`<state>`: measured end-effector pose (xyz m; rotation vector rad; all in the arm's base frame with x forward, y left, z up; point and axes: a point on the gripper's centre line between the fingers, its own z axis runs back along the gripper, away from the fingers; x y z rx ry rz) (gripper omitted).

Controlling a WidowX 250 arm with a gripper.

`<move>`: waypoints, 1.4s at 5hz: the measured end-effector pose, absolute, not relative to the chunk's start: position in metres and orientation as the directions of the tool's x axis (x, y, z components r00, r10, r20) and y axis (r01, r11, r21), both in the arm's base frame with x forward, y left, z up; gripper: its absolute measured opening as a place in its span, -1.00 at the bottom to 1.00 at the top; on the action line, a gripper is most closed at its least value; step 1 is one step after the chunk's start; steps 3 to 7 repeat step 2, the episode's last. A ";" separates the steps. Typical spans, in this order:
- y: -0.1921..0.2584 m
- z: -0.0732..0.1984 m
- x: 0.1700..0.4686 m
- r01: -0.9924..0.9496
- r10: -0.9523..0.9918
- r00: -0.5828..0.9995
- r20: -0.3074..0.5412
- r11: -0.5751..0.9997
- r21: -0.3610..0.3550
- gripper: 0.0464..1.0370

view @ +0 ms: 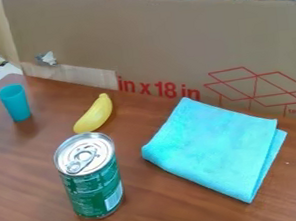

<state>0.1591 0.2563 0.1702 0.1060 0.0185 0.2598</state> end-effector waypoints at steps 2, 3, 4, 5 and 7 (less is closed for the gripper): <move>0.177 0.198 0.195 -0.033 0.033 0.999 0.009 0.993 0.116 0.93; 0.177 0.198 0.195 -0.033 0.033 0.999 0.009 0.993 0.116 0.93; 0.177 0.198 0.195 -0.033 0.033 0.999 0.009 0.993 0.116 0.93; 0.177 0.198 0.195 -0.033 0.033 0.999 0.009 0.993 0.116 0.93; 0.177 0.198 0.195 -0.033 0.033 0.999 0.009 0.993 0.116 0.93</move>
